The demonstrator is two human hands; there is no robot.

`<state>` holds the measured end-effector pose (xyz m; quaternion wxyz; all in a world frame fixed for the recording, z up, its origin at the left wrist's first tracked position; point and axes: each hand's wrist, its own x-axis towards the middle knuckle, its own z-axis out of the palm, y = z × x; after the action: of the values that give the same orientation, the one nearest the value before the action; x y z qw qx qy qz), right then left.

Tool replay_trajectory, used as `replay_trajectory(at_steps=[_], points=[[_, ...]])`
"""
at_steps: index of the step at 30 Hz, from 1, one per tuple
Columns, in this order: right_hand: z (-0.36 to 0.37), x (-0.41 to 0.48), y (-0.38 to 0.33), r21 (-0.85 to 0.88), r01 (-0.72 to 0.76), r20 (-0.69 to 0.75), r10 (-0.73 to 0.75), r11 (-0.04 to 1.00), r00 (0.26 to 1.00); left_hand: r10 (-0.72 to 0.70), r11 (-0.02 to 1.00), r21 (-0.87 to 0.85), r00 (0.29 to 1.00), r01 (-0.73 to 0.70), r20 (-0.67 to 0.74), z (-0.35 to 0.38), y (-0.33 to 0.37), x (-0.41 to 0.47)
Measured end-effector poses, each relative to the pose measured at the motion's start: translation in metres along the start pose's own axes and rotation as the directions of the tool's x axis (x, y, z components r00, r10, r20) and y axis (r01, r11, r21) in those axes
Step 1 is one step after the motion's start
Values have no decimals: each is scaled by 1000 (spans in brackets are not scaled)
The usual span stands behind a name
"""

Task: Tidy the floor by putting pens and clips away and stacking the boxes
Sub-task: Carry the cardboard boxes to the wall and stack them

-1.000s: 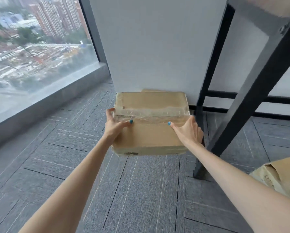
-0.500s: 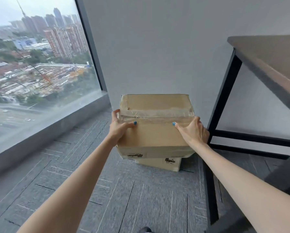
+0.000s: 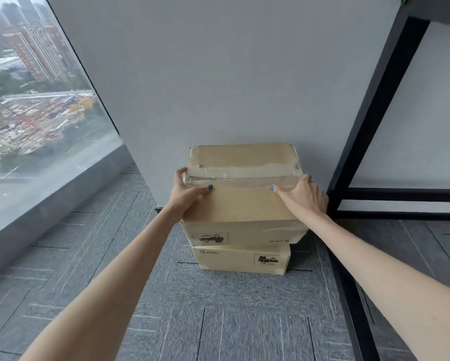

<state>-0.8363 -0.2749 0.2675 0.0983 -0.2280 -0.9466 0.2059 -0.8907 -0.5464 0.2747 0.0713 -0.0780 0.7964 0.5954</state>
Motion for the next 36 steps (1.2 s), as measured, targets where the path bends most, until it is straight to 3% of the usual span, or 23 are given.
replay_trajectory(at_steps=[12,15,18,20,22,25,27,30,36], points=[[49,17,1,-46,55,67,-52,997,996,-129,989,70,991,130,-26,-2,-44,28],[52,17,4,-19,64,88,-62,998,994,-107,989,102,994,107,-9,-4,-51,25],[49,13,9,101,98,173,-114,990,978,1,968,251,1000,-3,8,-8,-50,18],[45,7,12,182,136,296,-186,974,937,48,914,398,995,-77,82,-12,-44,12],[40,2,16,206,196,404,-266,959,875,1,819,559,974,-132,228,-14,-36,4],[35,-2,24,221,280,478,-354,934,804,-105,529,810,928,-252,357,-11,-32,-8],[34,-4,28,179,322,505,-368,930,781,-52,423,859,939,-289,341,-6,-36,-12],[38,-7,32,155,328,444,-363,932,819,38,421,853,946,-308,323,-3,-41,-12],[40,-14,32,121,340,362,-360,933,860,89,415,836,931,-359,355,-6,-42,-6]])
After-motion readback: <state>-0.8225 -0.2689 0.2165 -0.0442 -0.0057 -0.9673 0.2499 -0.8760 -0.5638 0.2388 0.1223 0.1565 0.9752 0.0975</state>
